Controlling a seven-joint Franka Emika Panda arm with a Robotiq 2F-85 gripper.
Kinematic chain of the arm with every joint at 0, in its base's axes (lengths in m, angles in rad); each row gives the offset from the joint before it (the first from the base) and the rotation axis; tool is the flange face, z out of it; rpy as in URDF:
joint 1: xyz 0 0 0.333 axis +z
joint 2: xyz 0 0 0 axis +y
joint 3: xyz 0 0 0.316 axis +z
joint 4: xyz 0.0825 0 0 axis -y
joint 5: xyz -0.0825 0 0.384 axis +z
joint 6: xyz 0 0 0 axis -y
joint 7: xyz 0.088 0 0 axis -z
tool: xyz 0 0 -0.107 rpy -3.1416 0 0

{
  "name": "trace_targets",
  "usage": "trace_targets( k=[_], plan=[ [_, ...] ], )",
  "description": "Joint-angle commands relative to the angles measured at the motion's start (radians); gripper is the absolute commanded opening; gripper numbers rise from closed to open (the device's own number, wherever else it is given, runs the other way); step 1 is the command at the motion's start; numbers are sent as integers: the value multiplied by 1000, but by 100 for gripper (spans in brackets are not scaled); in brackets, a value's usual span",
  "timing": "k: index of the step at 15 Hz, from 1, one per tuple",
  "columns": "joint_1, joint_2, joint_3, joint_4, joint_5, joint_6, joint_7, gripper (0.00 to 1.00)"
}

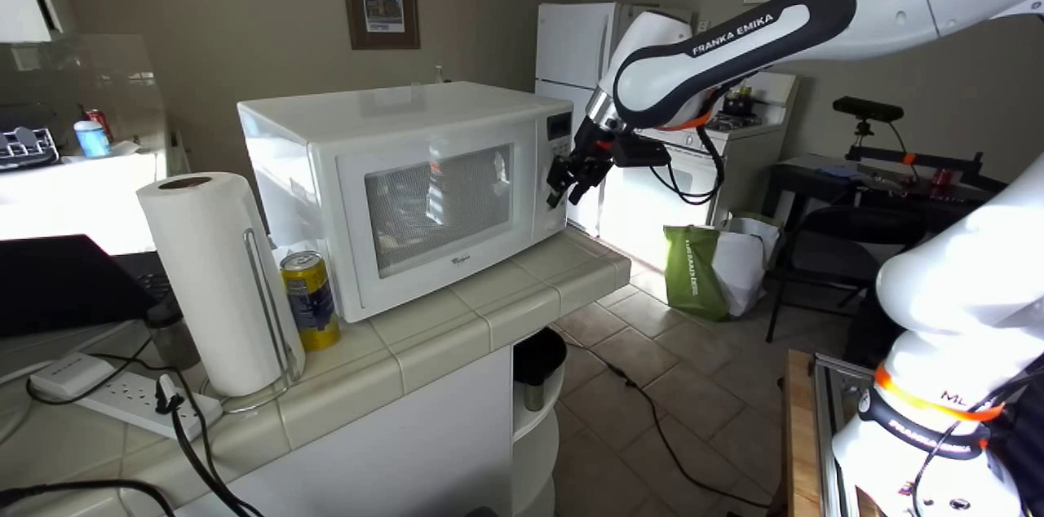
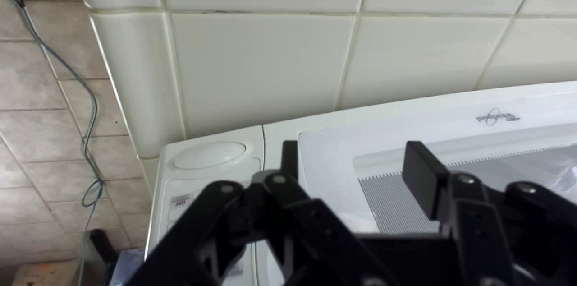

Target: Press a button on the microwave

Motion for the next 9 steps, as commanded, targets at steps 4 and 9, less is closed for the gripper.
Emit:
trace_targets(
  k=[4,9],
  plan=[
    [430,-231,-435,-130,-138,-109,0,100],
    [595,-153,-583,-76,-270,-103,104,100]
  ],
)
